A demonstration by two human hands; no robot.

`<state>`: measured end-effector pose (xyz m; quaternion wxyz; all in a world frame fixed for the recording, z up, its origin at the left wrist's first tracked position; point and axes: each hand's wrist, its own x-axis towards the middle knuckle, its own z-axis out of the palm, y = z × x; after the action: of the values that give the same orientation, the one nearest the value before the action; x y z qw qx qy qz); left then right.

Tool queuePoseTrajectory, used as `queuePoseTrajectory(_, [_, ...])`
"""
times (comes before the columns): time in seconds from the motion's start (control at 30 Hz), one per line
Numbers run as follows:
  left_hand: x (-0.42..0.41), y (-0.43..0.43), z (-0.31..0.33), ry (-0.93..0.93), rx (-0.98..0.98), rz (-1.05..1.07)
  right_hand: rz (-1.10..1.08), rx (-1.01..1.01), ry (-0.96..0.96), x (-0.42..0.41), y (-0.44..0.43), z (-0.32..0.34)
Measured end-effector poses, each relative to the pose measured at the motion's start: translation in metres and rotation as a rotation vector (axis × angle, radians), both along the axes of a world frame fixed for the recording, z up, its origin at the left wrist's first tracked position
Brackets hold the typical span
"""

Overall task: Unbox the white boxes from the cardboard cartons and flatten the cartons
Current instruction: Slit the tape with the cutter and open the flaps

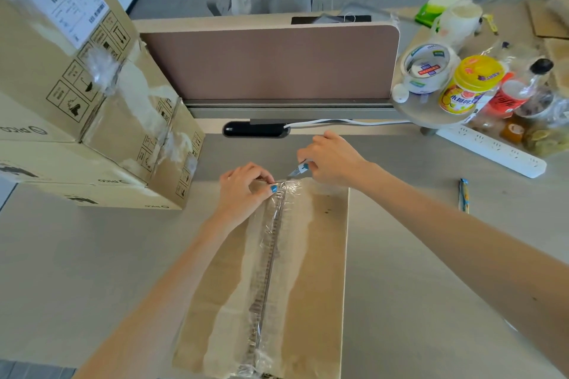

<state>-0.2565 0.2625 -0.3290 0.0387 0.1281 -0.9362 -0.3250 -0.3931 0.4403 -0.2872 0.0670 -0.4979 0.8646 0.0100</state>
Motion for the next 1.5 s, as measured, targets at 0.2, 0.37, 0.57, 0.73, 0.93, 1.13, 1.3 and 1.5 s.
queuePoseTrajectory(0.2, [-0.003, 0.003, 0.000, -0.036, -0.041, 0.021, 0.083, 0.018, 0.032, 0.005, -0.001, 0.003])
queuePoseTrajectory(0.37, [-0.001, 0.003, 0.000, -0.020, -0.011, 0.015, 0.134, 0.016, 0.052, 0.003, 0.002, 0.004])
queuePoseTrajectory(0.57, [0.000, 0.003, 0.000, -0.024, 0.012, 0.016, 0.130, 0.022, 0.041, 0.004, 0.006, 0.005])
queuePoseTrajectory(0.73, [0.000, 0.003, -0.002, -0.013, 0.032, 0.020, 0.076, 0.022, 0.019, 0.007, 0.010, 0.003])
queuePoseTrajectory(0.93, [-0.001, 0.004, 0.000, -0.030, 0.079, 0.029, -0.005, -0.010, -0.006, 0.012, 0.016, -0.004])
queuePoseTrajectory(1.13, [-0.002, 0.003, 0.002, -0.073, 0.101, 0.025, -0.092, -0.033, -0.059, 0.008, 0.028, -0.004])
queuePoseTrajectory(1.3, [-0.004, 0.005, 0.002, -0.085, 0.095, 0.042, -0.208, -0.074, -0.155, 0.009, 0.034, -0.008])
queuePoseTrajectory(1.5, [-0.009, 0.008, 0.004, -0.090, 0.096, 0.093, -0.315, -0.260, -0.092, 0.015, 0.022, 0.004])
